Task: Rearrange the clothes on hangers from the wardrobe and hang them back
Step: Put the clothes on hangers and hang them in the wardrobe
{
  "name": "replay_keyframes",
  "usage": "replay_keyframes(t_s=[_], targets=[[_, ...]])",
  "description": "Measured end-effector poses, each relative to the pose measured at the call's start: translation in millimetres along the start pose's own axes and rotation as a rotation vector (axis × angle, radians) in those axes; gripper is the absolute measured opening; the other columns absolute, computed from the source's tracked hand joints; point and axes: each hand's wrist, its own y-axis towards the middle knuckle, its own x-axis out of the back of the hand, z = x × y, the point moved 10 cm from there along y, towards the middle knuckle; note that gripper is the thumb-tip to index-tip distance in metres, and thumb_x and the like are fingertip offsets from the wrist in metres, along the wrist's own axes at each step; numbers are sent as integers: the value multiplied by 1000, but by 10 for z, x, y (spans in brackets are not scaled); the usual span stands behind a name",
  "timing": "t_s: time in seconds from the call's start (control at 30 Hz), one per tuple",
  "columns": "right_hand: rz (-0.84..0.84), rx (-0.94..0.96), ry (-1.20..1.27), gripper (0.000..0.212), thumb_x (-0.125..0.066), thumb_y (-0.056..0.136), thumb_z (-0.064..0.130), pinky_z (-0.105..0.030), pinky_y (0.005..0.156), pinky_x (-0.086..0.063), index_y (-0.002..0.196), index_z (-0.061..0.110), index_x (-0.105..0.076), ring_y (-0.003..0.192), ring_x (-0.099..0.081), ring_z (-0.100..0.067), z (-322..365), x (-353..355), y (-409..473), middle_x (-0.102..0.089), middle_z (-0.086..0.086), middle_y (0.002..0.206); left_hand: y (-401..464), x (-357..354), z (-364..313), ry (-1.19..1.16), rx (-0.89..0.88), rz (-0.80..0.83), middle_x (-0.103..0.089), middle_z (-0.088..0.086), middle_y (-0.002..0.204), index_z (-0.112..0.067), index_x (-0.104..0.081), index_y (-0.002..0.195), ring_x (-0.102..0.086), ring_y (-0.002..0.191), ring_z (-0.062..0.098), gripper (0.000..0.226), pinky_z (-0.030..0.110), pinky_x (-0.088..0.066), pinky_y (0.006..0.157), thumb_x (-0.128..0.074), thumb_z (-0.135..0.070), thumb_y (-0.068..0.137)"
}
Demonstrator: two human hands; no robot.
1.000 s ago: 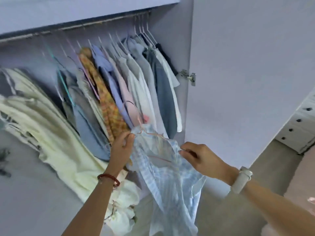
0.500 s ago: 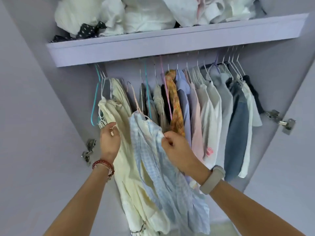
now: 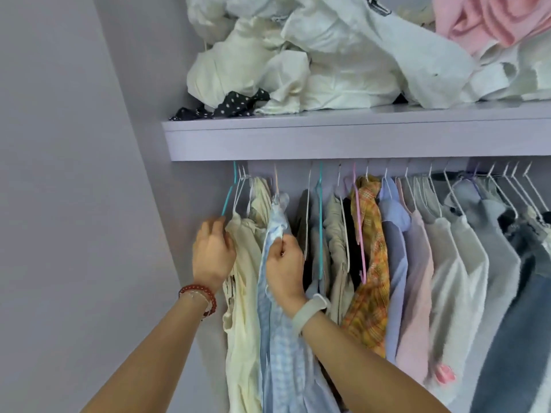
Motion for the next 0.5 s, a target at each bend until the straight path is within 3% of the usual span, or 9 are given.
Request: replay_keyframes(t_s=[0.1, 0.17, 0.3, 0.37, 0.5], targets=[[-58, 16, -26, 40, -39, 94, 6, -28, 54, -24, 60, 23, -27, 50, -34, -16, -54, -159, 273, -34, 4, 52, 189, -187, 119, -46, 47, 84, -36, 18, 140, -3, -35, 139, -37, 128, 34, 47, 37, -31, 104, -43, -9, 93], [-72, 45, -42, 40, -40, 93, 5, -28, 52, -22, 60, 24, -28, 47, -33, -11, -68, -280, 420, -33, 4, 51, 247, -338, 223, -68, 100, 139, -34, 18, 142, -4, -27, 143, -38, 127, 35, 50, 36, -33, 100, -40, -14, 96], [-67, 109, -54, 28, -40, 93, 4, -23, 42, -21, 68, 17, -38, 42, -30, -9, -25, -466, 697, -33, 5, 48, 295, -517, 401, -159, 153, 148, -48, 20, 133, -8, -25, 145, -49, 116, 38, 51, 38, -40, 91, -38, -20, 97], [-65, 97, -76, 23, -40, 92, 4, -27, 48, -25, 73, 16, -40, 43, -34, -12, -48, -522, 850, -36, 4, 48, 293, -527, 419, -234, 161, 104, -54, 18, 128, -10, -30, 144, -53, 113, 36, 49, 35, -42, 89, -40, -20, 97], [-52, -45, -165, 19, -38, 92, 5, -32, 58, -31, 82, -4, -52, 71, -53, -37, -336, -595, 1013, -58, -25, 74, 276, -540, 410, -330, 187, 55, -58, 19, 124, -10, -34, 142, -55, 110, 36, 44, 30, -40, 89, -36, -14, 98]])
